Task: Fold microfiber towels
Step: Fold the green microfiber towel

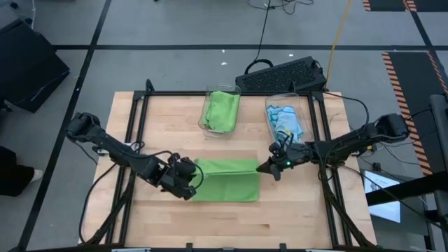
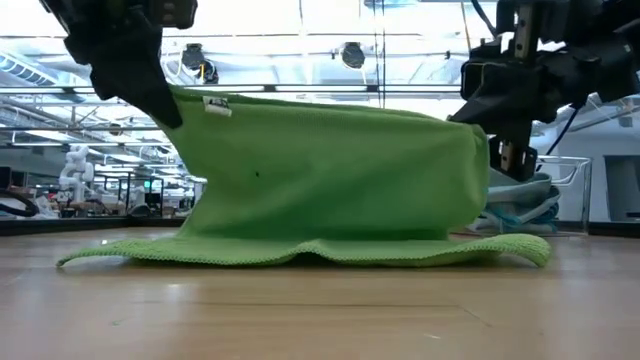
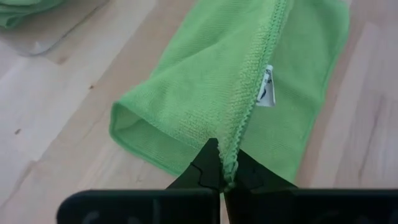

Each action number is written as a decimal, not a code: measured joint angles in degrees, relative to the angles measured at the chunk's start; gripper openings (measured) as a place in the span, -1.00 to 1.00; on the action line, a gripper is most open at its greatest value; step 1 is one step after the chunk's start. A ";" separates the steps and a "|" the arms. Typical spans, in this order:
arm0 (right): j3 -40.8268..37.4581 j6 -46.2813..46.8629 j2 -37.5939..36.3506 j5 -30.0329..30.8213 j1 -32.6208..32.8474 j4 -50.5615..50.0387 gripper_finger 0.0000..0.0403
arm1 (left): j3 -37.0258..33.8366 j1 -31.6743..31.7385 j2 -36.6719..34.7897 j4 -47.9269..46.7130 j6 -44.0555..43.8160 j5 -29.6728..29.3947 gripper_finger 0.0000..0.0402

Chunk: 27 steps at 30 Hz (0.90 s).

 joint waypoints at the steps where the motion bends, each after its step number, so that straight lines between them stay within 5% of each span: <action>1: 0.00 0.02 0.20 0.29 0.49 -0.39 -0.98 | 0.00 -0.08 0.59 0.21 0.00 0.17 -0.99; 17: -0.07 3.46 13.01 -0.23 5.33 10.56 -0.98 | -0.04 -0.63 6.71 2.64 0.03 4.43 -0.97; 27: -0.02 4.17 14.31 0.00 7.91 11.72 -0.98 | -0.04 -2.19 6.68 3.05 0.54 5.82 -0.96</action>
